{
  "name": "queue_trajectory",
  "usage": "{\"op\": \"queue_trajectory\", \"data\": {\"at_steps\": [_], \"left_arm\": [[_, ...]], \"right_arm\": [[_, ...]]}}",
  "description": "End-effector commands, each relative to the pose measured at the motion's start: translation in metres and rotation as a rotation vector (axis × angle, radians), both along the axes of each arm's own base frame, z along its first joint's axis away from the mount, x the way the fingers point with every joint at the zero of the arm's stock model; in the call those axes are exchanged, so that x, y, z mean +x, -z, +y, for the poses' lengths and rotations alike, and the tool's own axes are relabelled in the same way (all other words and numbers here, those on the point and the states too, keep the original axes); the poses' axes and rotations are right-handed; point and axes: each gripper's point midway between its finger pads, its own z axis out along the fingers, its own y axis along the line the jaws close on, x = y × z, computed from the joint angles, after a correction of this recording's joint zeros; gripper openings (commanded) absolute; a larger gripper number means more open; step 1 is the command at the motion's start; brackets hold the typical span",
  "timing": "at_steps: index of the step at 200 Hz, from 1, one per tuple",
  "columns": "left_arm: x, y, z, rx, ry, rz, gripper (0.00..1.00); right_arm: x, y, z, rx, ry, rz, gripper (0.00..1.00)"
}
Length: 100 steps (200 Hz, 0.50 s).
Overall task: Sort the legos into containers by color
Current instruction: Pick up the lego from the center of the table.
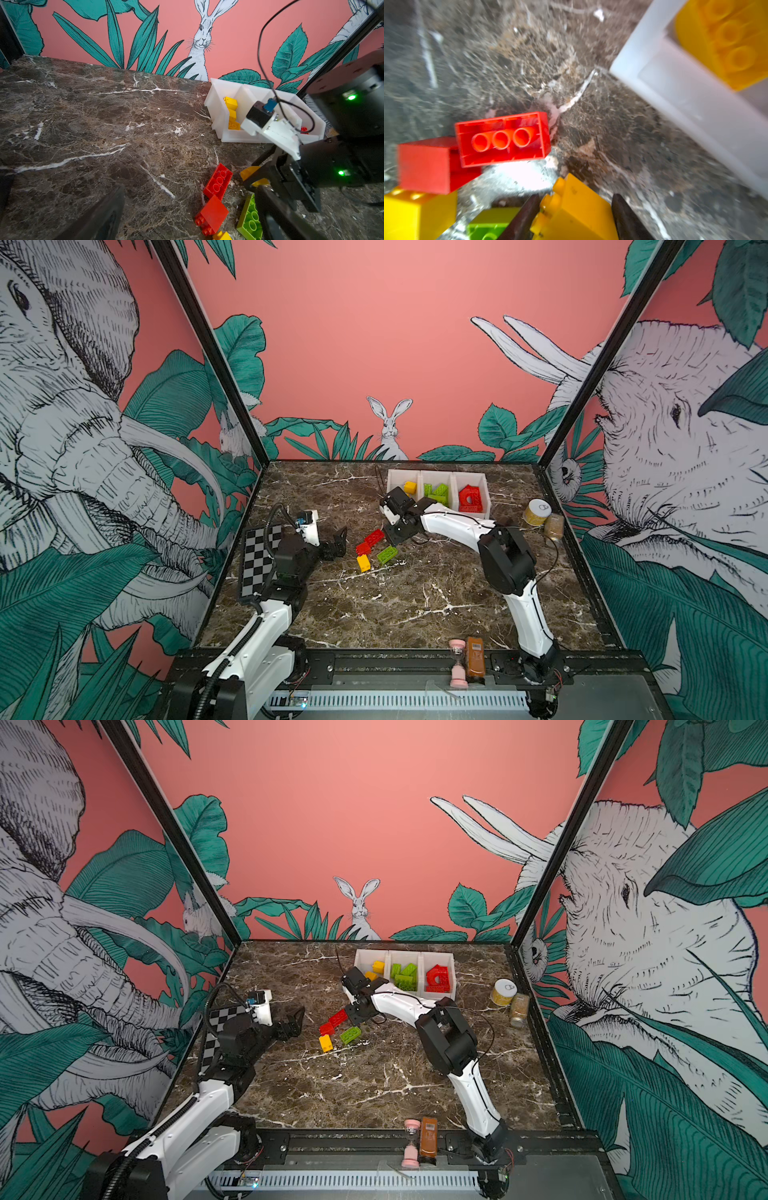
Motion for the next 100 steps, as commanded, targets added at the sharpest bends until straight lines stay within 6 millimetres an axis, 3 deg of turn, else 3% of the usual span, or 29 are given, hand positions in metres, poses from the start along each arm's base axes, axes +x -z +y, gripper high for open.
{"op": "queue_trajectory", "data": {"at_steps": [1,21,60,100], "left_arm": [[0.001,-0.010,-0.001,-0.001,0.002,-0.025,0.98],[0.000,-0.010,-0.001,-0.002,0.003,-0.026,0.98],[0.000,-0.012,-0.001,-0.001,0.003,-0.031,0.98],[0.000,-0.011,0.000,0.004,-0.001,-0.031,0.99]], "right_arm": [[0.016,-0.050,-0.009,0.057,0.029,-0.093,0.53],[0.027,-0.065,-0.015,0.055,0.030,-0.124,0.53],[0.067,-0.088,-0.025,0.048,0.039,-0.186,0.52],[0.109,-0.099,-0.026,0.075,0.065,-0.236,0.50]]}}
